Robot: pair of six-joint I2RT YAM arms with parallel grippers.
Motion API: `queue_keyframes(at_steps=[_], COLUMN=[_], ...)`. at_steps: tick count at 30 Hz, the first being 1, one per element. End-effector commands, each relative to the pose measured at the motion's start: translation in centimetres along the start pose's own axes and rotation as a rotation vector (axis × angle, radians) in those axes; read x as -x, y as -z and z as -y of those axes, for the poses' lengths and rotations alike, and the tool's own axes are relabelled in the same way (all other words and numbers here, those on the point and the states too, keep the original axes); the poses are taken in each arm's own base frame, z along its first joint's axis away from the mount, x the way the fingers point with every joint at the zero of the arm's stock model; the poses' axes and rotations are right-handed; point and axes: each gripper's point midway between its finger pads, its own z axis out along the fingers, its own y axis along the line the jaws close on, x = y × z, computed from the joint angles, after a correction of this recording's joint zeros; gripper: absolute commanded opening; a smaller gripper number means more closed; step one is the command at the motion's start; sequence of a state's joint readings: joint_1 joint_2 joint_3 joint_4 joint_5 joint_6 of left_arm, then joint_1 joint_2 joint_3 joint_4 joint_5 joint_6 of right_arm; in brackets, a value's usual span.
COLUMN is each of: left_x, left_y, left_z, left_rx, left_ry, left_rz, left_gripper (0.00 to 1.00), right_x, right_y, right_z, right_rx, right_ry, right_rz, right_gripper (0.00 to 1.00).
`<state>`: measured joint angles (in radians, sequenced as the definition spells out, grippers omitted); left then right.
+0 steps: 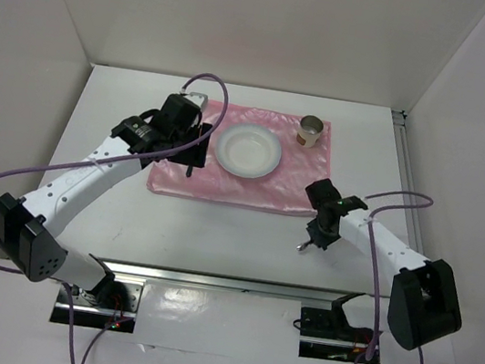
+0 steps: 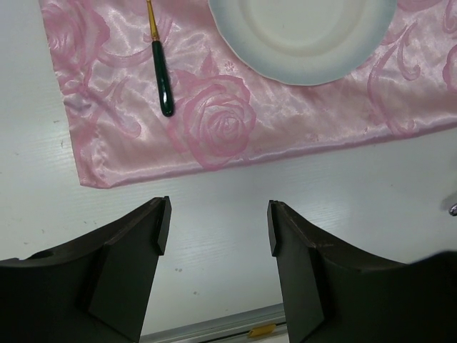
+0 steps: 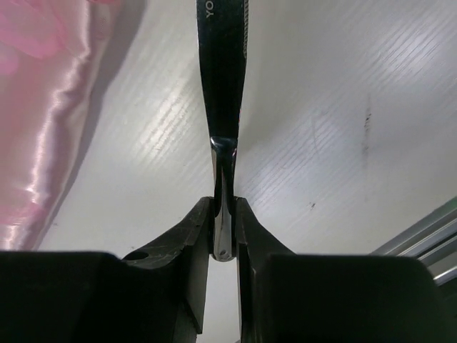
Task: Set the dinner table for one person
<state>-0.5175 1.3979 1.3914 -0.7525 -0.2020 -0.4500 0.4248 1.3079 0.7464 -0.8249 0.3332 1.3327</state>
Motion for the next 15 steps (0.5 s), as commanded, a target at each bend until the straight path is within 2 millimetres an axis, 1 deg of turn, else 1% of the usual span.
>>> queue_keyframes(at_steps=[1,2,3,4,5,6,7,8,9,10,11,12,13,14,15], left_x=[1.0,0.8,0.8,0.8,0.8,0.9,0.9,0.9,1.2,1.2,1.2,1.2,1.2,1.2,1.2], left_y=[-0.1,-0.4,-0.4,-0.4,-0.4,-0.4,-0.4,-0.4,-0.2,-0.2,-0.2,-0.2,-0.2,-0.2,-0.2], left_z=[0.4,0.4,0.4,0.4,0.4,0.2,0.2,0.2,0.3,0.3,0.3,0.3,0.3,0.3,0.3], left_rx=[-0.019,-0.016,-0.016,-0.016,-0.016,-0.007,-0.007,-0.007,-0.01,-0.01,-0.01,-0.01,-0.01,-0.01,-0.01], left_ry=[-0.012,-0.013,-0.013,-0.013,-0.013,-0.013,-0.013,-0.013,-0.011,-0.011,-0.011,-0.011,-0.011,-0.011,-0.011], left_rz=[0.029,0.021,0.021,0.021,0.021,0.024,0.024,0.024,0.032,0.033,0.033,0.033,0.033,0.033,0.033], left_gripper=[0.74,0.74,0.74,0.74,0.74,0.74,0.74,0.74,0.74,0.74,0.74,0.74,0.74,0.74,0.74], right_x=[3.5,3.9,4.6,5.0,5.4,6.2,6.2,6.9,7.1,7.2,7.5,7.2,7.6,7.1,7.0], right_y=[1.8,2.2,2.9,3.0,3.3,4.2,4.0,4.9,5.2,5.2,4.9,4.1,4.3,3.2,3.2], right_z=[-0.2,-0.6,-1.9,-2.7,-3.3,-5.1,-6.2,-8.0,-9.2,-9.9,-11.4,-11.2,-12.2,-12.9,-13.6], right_rx=[0.002,0.013,0.05,0.059,0.073,0.12,0.126,0.173,0.2,0.202,0.207,0.182,0.189,0.183,0.204], right_ry=[0.032,0.048,0.115,0.143,0.217,0.253,0.294,0.385,0.426,0.462,0.534,0.571,0.597,0.642,0.7], right_rz=[0.143,0.156,0.169,0.185,0.195,0.218,0.212,0.229,0.233,0.23,0.234,0.223,0.232,0.211,0.208], right_gripper=[0.03,0.03,0.03,0.03,0.03,0.03,0.03,0.03,0.03,0.03,0.03,0.03,0.03,0.03,0.03])
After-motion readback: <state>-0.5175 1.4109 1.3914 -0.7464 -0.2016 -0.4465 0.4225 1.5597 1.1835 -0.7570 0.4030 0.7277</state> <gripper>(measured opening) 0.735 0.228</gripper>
